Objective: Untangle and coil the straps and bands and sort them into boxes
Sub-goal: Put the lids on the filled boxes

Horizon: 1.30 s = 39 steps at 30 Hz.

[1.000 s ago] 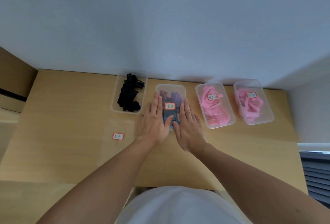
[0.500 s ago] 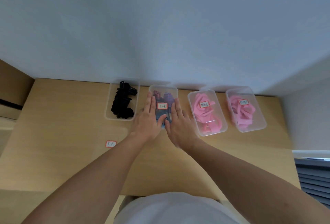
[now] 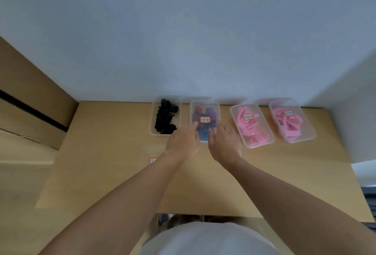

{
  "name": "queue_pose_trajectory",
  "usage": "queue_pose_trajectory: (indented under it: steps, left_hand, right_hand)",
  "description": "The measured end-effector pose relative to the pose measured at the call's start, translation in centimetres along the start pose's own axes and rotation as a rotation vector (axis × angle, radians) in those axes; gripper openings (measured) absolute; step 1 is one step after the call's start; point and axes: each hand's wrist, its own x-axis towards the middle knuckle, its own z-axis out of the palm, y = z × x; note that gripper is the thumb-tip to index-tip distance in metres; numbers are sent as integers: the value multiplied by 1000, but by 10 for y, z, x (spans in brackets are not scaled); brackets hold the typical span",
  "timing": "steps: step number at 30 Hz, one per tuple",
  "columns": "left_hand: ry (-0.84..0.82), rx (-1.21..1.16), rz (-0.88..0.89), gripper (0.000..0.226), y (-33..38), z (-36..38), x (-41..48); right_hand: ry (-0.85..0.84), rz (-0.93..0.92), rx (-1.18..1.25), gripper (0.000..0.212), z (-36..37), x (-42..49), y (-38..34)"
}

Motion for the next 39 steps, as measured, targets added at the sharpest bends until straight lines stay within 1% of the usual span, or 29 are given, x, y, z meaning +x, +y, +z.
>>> queue_pose_trajectory:
  steps: [1,2,3,4,6,8,10,12,13,14,16,18,22,26,28,30,33,34,37,39]
  left_hand:
    - [72,-36,12,20,-8,-7,-10]
    - [125,-75,-8,27,-18,-14,-20]
    - [160,-128,-67,34,-30,-22,-29]
    - [191,-203,-154,37,-41,-31,-39]
    - [222,-359,-409,40,-70,-45,-55]
    - [149,-492,-652,44,-103,-50,-71]
    - [67,-626,-800,53,-131,-49,-89]
    - [21,-780,-864,56,-149,-42,-107]
    - [-7,-858,-881,51,-152,-40,-116]
    - [-41,-928,-894,43,-153,-40,-125]
    - [-82,-1026,-894,30,-153,-38,-133]
    - [-95,-1066,-897,24,-152,-37,-136]
    - [-144,-998,-912,19,-159,-29,-145]
    - [-181,-860,-802,11,-169,-19,-153]
    - [-179,-838,-744,10,-172,-19,-155]
    - [-190,-826,-677,8,-173,-22,-155]
    - [-170,-740,-560,10,-175,-29,-149]
    - [-160,-718,-535,11,-175,-32,-146]
    - [-156,-730,-492,8,-175,-39,-137]
    - [-165,-764,-468,7,-173,-42,-132]
  right_hand:
    - [77,61,31,37,0,-8,-8]
    - [133,124,58,34,1,-15,-15]
    - [168,184,90,32,3,-22,-23]
    - [187,238,141,32,4,-29,-32]
    - [172,357,297,31,9,-43,-50]
    - [52,519,455,32,20,-56,-65]
    - [-98,676,670,31,33,-69,-78]
    - [-258,844,957,30,43,-85,-92]
    - [-334,897,1062,33,46,-93,-98]
    - [-399,910,1129,37,47,-100,-105]
    - [-474,887,1192,43,51,-109,-116]
    - [-484,881,1198,46,53,-113,-121]
    - [-484,889,1180,41,53,-123,-119]
    - [-461,906,1203,32,52,-136,-115]
    - [-447,897,1193,28,51,-140,-114]
    - [-451,865,1137,25,50,-142,-114]
    - [-431,802,1014,18,47,-144,-115]
    - [-419,772,977,19,47,-144,-115]
    - [-385,677,885,38,45,-142,-114]
    - [-365,627,870,41,44,-138,-113]
